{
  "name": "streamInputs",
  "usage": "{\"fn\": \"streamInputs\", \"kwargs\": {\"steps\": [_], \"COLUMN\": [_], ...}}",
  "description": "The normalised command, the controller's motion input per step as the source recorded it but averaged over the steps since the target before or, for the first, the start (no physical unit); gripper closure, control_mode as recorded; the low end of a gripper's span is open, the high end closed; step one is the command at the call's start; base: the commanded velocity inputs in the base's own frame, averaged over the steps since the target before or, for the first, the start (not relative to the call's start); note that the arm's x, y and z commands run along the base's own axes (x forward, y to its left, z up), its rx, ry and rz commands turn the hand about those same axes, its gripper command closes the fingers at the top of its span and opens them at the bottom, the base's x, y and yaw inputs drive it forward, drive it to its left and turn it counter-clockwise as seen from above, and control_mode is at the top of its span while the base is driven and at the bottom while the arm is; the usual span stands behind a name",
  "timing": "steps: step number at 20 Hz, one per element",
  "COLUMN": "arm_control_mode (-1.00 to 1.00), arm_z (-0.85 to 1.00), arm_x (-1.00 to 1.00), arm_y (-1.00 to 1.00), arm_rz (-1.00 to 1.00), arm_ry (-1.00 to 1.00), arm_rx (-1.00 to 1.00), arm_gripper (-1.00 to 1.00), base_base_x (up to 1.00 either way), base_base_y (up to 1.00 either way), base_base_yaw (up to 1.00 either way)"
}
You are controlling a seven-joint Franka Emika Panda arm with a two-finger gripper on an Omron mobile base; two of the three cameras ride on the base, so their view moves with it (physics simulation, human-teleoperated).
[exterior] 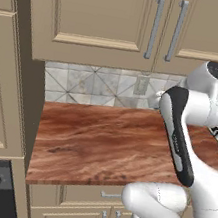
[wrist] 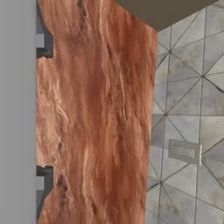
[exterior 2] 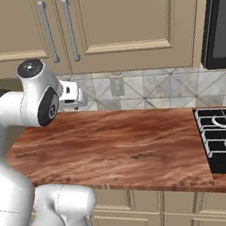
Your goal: Get the candle and the liquor from the cabinet and move them to the dining counter.
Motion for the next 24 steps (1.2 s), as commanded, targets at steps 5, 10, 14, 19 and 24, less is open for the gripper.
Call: {"fn": "streamInputs", "kwargs": {"steps": [5,10,14,19,24], "arm_control_mode": [-1.00,-1.00,-1.00,-1.00,-1.00], "arm_z": [0.45,0.75,0.73,0.60,0.44], "arm_x": [-0.42,-0.06,0.06,0.20,0.12], "arm_y": [-0.11,-0.01,-0.02,0.00,-0.03], "arm_rz": [0.00,-0.02,-0.09,-0.13,-0.17], "arm_ry": [-0.66,-0.40,-0.20,-0.10,-0.06], "arm_rx": [0.03,0.03,0.03,0.03,0.02], "arm_gripper": [-1.00,-1.00,-1.00,-1.00,-1.00], "base_base_x": [0.00,0.00,0.00,0.00,0.00], "base_base_y": [0.00,0.00,0.00,0.00,0.00], "base_base_yaw": [0.00,0.00,0.00,0.00,0.00]}}
